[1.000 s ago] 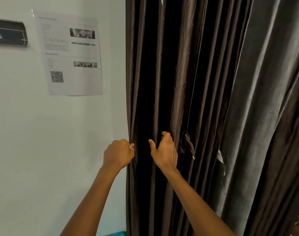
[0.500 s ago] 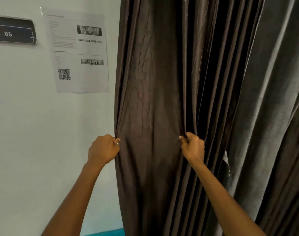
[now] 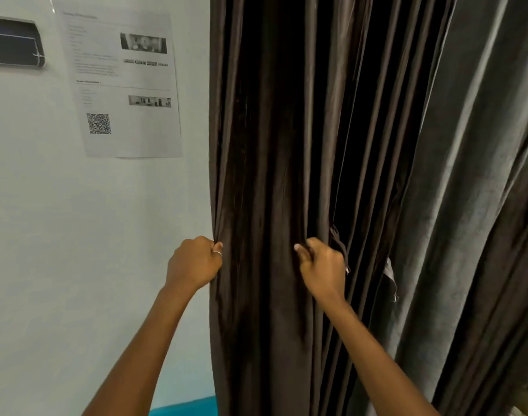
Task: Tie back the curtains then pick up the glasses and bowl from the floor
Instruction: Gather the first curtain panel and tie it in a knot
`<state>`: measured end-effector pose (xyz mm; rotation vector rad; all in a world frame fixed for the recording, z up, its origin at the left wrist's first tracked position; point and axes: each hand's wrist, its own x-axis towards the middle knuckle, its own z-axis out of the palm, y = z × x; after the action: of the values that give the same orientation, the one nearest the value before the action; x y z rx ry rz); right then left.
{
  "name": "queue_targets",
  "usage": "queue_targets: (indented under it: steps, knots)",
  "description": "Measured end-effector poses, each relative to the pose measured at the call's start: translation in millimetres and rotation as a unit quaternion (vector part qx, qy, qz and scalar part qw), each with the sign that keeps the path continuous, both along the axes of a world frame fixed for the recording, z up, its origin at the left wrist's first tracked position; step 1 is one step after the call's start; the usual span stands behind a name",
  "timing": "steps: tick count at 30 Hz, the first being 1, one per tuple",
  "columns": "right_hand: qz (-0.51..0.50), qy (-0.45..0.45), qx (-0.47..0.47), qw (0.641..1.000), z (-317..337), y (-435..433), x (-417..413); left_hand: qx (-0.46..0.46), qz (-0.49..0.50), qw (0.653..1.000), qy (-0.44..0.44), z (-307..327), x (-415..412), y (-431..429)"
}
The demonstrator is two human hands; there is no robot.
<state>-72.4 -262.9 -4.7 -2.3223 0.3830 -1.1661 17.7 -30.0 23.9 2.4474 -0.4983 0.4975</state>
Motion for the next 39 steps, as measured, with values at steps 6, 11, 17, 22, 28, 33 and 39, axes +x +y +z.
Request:
queue_targets:
  steps: [6,11,17,22,28,33,39]
  knots:
    - [0.064,-0.018,0.013,0.998,-4,53,10,0.009,-0.044,0.999,-0.007,0,-20,-32]
    - [0.111,-0.036,0.049,0.992,-12,77,20,-0.059,-0.082,0.994,0.042,-1,-21,-34]
    - [0.144,-0.030,0.063,0.987,-27,100,24,-0.172,-0.110,0.969,0.139,-7,-15,-25]
    - [0.125,-0.021,0.056,0.990,-28,112,23,-0.149,-0.089,0.970,0.168,0,-28,-31]
    - [0.116,-0.013,0.039,0.992,-29,112,24,-0.040,-0.011,0.996,0.080,6,-31,-38]
    - [0.140,0.014,0.010,0.990,-23,98,20,-0.056,0.001,0.996,0.074,3,-31,-44]
    - [0.078,-0.074,0.057,0.993,-5,63,-4,-0.045,0.007,0.997,0.056,1,-23,-37]
